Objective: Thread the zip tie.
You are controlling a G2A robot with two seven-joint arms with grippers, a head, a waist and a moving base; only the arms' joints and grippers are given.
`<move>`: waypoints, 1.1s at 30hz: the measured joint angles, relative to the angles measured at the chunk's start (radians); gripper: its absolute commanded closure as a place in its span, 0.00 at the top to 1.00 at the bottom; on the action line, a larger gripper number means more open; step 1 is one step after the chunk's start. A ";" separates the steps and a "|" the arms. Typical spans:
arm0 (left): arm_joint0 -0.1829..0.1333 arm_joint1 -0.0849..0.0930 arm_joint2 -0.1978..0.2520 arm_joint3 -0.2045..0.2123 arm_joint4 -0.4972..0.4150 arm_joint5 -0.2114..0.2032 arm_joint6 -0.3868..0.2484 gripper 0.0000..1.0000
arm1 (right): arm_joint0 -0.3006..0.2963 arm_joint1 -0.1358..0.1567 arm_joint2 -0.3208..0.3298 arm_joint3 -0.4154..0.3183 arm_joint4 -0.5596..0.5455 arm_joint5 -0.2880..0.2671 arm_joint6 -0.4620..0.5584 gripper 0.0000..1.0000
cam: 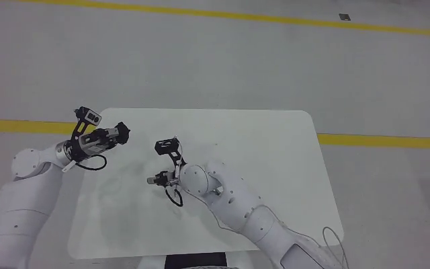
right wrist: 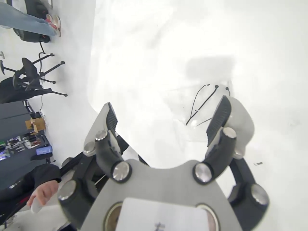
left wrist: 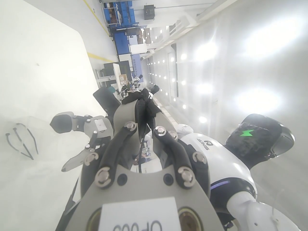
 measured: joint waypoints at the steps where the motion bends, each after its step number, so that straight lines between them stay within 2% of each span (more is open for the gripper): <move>1: 0.000 0.000 0.000 0.000 0.000 0.000 0.000 0.00 | 0.001 0.000 -0.005 -0.009 -0.017 0.004 0.013 1.00; 8: 0.000 0.000 0.000 0.000 0.000 0.000 0.000 0.00 | -0.020 -0.020 0.021 -0.028 -0.103 0.006 0.136 1.00; 14: 0.000 0.000 0.000 0.000 0.000 0.000 0.000 0.00 | -0.061 -0.070 0.075 -0.015 -0.217 0.006 0.225 1.00; 17: 0.000 0.000 0.000 0.000 0.000 0.000 0.000 0.00 | -0.071 -0.091 0.084 -0.013 -0.263 0.006 0.231 1.00; 23: 0.000 0.000 0.000 0.000 0.000 0.000 0.000 0.00 | -0.072 -0.092 0.083 -0.014 -0.263 0.005 0.227 1.00; 26: 0.000 0.000 0.000 0.000 0.000 0.000 0.000 0.00 | -0.080 -0.092 0.068 -0.003 -0.269 -0.017 0.186 1.00; 29: 0.000 0.000 0.000 0.000 0.000 0.000 0.000 0.00 | -0.069 -0.097 0.054 0.011 -0.282 -0.003 0.185 0.99; 30: 0.000 0.000 0.000 0.000 0.000 0.000 0.000 0.00 | -0.062 -0.099 0.049 0.020 -0.288 0.004 0.186 0.71; 32: 0.000 0.000 0.000 0.000 0.000 0.000 0.000 0.00 | -0.054 -0.103 0.049 0.035 -0.293 0.007 0.187 0.47; 33: 0.000 0.000 0.000 0.000 0.000 0.000 0.000 0.00 | -0.051 -0.107 0.051 0.044 -0.298 0.007 0.187 0.43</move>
